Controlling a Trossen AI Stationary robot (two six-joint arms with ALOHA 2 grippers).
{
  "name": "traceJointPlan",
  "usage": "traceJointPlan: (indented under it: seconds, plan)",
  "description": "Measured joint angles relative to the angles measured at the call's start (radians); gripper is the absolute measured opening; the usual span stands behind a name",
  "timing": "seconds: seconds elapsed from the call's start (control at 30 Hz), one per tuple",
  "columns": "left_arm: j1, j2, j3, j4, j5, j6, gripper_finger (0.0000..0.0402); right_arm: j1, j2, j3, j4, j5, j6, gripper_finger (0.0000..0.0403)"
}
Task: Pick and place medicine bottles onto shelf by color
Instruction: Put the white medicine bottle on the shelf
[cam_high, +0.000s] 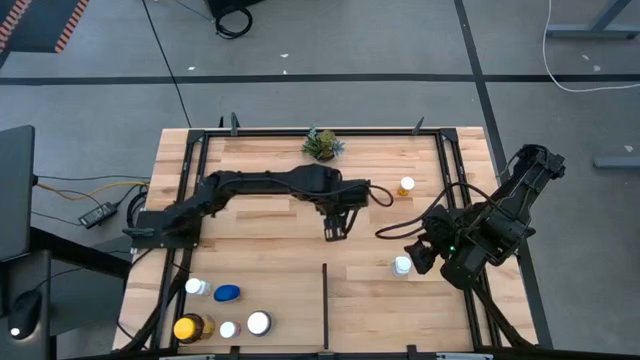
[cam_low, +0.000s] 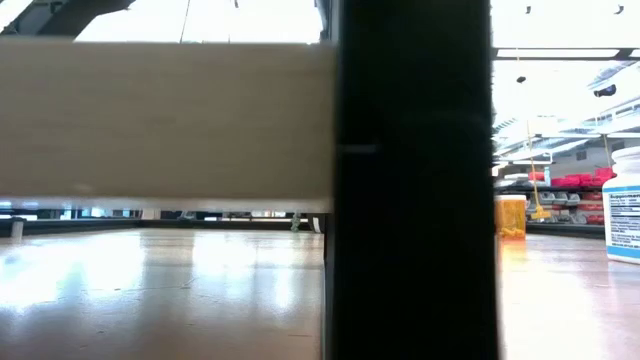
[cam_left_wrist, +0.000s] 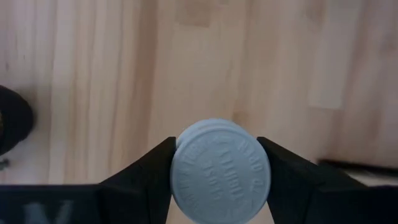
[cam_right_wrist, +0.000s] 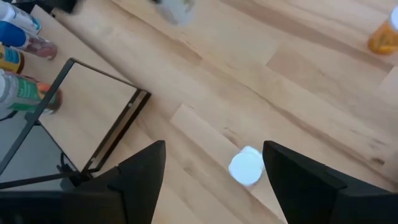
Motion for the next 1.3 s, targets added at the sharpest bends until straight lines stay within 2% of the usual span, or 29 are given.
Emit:
traceJointPlan:
  seconds: [0.13, 0.3, 0.6, 0.73, 0.83, 1.03, 1.3]
  plan:
    - [-0.042, -0.076, -0.078, -0.007, -0.001, -0.033, 0.0201, 0.0, 0.0, 0.0, -0.013, 0.012, -0.015, 0.0276]
    - [-0.104, -0.203, -0.257, 0.028, -0.044, -0.109, 0.0201, 0.0, 0.0, 0.0, -0.032, 0.026, -0.043, 0.0276]
    - [-0.213, -0.544, -0.745, 0.237, -0.059, -0.418, 0.0201, -0.001, 0.0, 0.0, -0.04, 0.113, -0.077, 0.0276]
    - [-0.307, -0.637, -0.911, 0.334, -0.057, -0.595, 0.0201, -0.001, 0.0, 0.0, -0.042, 0.139, -0.082, 0.0276]
    - [-0.384, -0.651, -0.959, 0.378, -0.059, -0.701, 0.0201, -0.001, 0.0, 0.0, -0.042, 0.153, -0.101, 0.0276]
    - [-0.513, -0.627, -0.962, 0.373, -0.11, -0.859, 0.0203, -0.001, 0.0, 0.0, -0.042, 0.153, -0.146, 0.0276]
    - [-0.588, -0.579, -0.961, 0.353, -0.126, -0.991, 0.0206, -0.001, 0.0, 0.0, -0.042, 0.153, -0.176, 0.0276]
